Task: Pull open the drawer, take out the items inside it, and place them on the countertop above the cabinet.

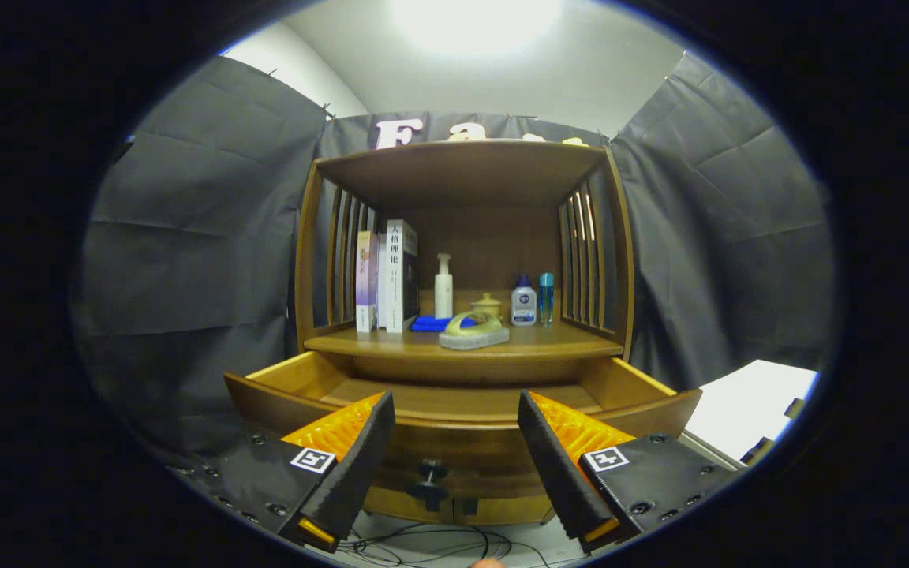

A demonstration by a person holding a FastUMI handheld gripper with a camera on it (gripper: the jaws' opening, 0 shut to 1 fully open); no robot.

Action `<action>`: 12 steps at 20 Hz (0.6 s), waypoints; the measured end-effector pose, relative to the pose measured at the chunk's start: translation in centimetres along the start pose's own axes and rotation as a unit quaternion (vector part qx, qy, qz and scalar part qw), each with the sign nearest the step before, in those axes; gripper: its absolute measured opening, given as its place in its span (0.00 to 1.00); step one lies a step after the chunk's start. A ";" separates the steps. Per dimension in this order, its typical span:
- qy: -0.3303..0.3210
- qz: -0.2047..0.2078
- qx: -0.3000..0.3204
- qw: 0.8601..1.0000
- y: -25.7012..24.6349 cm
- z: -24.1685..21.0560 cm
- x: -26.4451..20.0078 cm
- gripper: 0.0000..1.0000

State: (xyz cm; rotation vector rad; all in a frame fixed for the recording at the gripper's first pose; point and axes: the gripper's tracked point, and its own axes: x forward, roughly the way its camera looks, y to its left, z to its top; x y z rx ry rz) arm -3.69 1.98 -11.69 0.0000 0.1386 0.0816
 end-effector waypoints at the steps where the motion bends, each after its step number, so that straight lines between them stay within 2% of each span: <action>1: 0.003 -0.001 -0.005 1.000 0.0 -0.7 0.1 0.98; 12: 0.048 0.018 -0.004 0.999 2.3 -6.4 2.1 0.99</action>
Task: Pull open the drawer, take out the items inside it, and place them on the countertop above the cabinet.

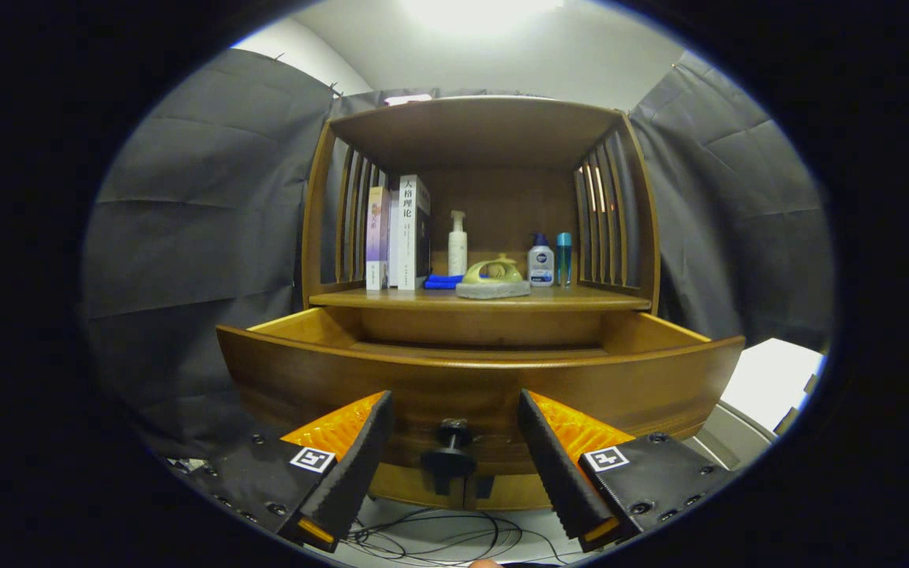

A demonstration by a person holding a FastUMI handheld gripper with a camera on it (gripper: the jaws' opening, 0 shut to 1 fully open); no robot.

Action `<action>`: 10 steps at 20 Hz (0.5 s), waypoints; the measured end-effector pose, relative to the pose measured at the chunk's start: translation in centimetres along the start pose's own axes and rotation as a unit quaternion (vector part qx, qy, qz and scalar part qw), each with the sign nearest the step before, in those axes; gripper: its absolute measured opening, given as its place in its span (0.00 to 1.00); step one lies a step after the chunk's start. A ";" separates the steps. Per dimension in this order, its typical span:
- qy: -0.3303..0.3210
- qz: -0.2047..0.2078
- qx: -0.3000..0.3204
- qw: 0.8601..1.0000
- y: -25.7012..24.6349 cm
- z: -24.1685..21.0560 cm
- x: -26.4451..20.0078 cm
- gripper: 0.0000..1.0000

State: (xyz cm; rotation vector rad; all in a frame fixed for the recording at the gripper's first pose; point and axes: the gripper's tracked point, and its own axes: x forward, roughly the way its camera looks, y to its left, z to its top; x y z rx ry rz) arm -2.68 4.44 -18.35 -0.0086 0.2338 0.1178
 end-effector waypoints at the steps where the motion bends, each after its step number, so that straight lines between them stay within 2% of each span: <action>1: 0.006 0.000 0.000 1.000 0.1 -0.5 0.3 0.99; 4: 0.023 -0.010 0.002 1.000 -0.1 -2.1 1.6 0.99; 6: 0.011 -0.023 -0.006 1.000 -0.3 -2.0 1.8 0.96; 10: 0.003 -0.039 -0.032 0.999 -0.4 -2.3 2.0 0.96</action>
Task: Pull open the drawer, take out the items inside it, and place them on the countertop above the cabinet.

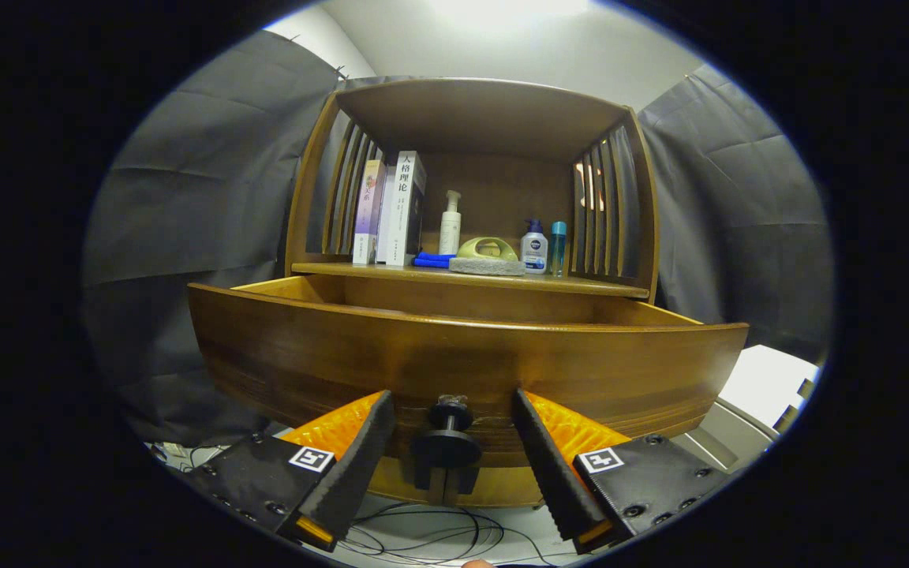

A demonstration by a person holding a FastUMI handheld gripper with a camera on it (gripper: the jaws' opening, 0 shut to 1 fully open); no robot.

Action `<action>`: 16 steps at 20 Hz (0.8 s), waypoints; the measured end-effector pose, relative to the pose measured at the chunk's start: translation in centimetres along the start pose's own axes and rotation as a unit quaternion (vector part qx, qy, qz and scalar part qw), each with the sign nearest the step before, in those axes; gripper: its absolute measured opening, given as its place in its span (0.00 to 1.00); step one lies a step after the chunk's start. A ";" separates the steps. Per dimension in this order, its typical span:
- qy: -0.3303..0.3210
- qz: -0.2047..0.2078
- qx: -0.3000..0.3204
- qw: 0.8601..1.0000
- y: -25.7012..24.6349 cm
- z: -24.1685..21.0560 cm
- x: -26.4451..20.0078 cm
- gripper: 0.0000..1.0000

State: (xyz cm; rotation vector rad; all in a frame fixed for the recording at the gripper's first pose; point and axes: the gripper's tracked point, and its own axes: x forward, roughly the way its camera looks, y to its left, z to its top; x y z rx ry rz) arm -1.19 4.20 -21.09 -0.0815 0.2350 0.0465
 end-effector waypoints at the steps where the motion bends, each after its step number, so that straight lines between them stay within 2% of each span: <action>1: -0.001 -0.002 0.000 1.000 0.0 0.0 0.0 0.97; 11: 0.003 -0.010 0.015 1.000 -0.5 0.3 0.9 0.98; 16: -0.003 -0.014 -0.002 1.000 -0.5 0.4 2.0 0.98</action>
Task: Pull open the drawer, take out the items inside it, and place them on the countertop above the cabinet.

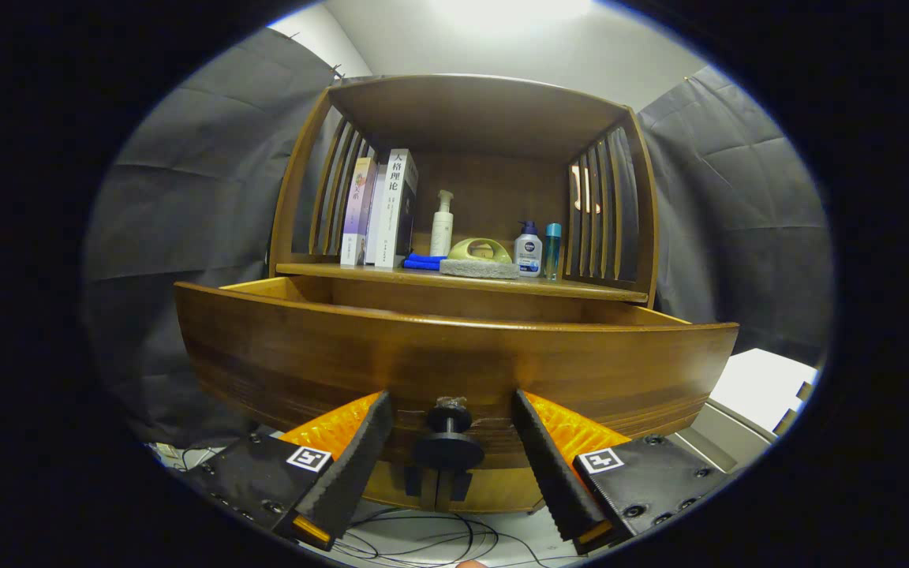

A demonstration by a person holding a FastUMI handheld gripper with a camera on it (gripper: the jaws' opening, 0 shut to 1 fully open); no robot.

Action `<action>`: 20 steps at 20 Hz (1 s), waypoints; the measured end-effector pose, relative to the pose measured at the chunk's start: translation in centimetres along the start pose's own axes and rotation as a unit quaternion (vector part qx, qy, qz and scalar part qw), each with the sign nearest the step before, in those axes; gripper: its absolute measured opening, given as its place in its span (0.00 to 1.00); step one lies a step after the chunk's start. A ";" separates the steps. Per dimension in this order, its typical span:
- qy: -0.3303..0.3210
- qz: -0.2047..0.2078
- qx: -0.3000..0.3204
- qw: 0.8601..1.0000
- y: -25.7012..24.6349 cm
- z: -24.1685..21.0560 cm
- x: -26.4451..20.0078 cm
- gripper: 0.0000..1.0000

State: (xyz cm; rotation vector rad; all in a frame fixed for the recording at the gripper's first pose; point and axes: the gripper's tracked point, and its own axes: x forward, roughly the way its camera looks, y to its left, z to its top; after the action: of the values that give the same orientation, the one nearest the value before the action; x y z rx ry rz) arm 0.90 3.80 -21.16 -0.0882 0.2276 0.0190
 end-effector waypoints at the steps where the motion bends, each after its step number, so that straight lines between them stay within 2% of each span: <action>1: 0.003 0.001 0.003 1.000 0.0 0.0 0.3 0.98; 10: 0.010 0.002 0.017 1.000 -0.1 1.0 3.1 0.98; 20: 0.008 -0.006 -0.023 1.000 -0.3 1.2 7.7 0.98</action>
State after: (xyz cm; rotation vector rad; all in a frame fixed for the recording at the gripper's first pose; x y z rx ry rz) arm 8.68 3.71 -21.67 -0.1358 0.2429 0.0115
